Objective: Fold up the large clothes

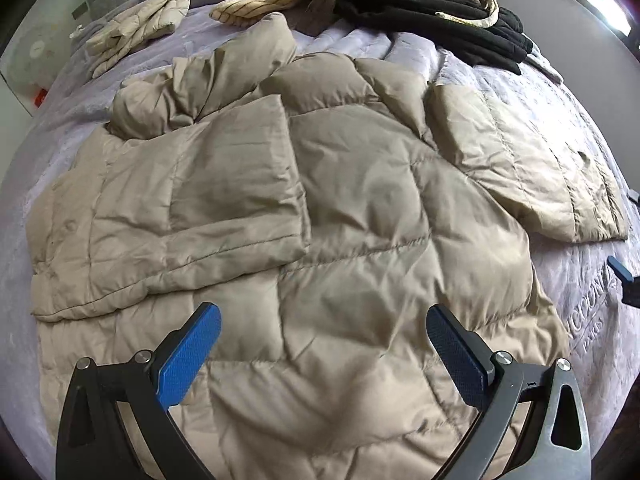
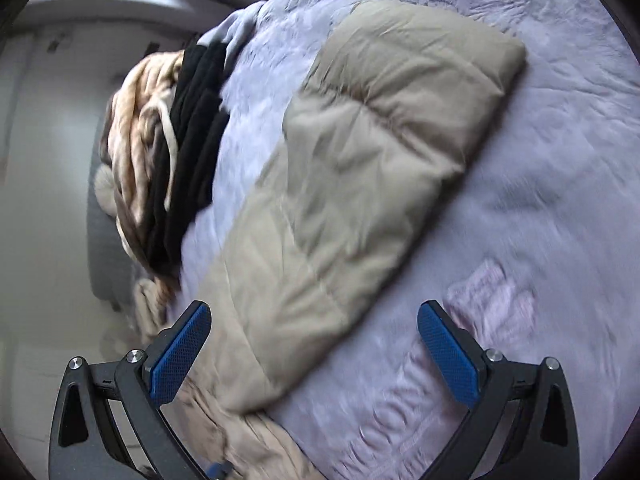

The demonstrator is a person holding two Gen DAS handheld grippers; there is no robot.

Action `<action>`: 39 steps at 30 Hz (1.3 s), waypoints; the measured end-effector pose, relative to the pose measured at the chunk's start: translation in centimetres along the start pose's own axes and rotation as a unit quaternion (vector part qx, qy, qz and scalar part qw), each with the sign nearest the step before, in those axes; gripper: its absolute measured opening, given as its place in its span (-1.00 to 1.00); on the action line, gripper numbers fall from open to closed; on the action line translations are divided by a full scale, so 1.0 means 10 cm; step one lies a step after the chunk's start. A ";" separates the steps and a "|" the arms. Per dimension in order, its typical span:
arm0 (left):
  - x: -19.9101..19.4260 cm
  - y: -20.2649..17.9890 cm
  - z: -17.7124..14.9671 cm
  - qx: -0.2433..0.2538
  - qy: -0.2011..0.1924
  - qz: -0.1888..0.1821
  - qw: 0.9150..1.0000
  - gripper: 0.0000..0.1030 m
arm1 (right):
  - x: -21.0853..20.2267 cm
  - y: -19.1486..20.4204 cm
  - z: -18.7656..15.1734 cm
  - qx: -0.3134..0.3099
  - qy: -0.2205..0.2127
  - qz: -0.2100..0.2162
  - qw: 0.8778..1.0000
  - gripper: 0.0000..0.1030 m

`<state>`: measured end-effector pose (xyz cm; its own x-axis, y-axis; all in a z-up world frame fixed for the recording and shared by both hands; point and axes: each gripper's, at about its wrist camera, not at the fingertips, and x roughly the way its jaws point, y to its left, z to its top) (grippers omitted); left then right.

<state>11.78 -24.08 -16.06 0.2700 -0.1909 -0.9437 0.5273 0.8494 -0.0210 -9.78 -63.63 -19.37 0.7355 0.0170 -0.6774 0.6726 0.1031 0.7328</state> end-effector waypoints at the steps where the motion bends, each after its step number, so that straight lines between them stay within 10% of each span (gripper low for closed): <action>1: 0.01 -0.01 0.01 0.001 0.000 0.000 1.000 1.00 | 0.04 -0.02 0.04 0.009 -0.001 0.010 1.000 1.00; 14: 0.04 -0.09 0.08 0.000 0.001 0.021 1.000 1.00 | 0.47 -0.12 0.41 0.110 0.010 0.130 0.985 0.91; 21: -0.03 -0.01 0.11 0.006 -0.009 0.030 0.999 1.00 | 0.55 -0.24 0.32 0.157 0.032 0.140 0.977 -0.78; 39: -0.21 0.65 -0.11 -0.019 -0.025 0.034 0.999 1.00 | 0.51 1.38 -0.44 -0.030 0.075 0.222 0.972 -0.82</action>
<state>13.79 -17.61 -14.59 0.3439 -0.1551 -0.9261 0.4752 0.8794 0.0292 2.85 -57.72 -12.97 0.9292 0.2167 -0.2994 0.2815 0.1101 0.9532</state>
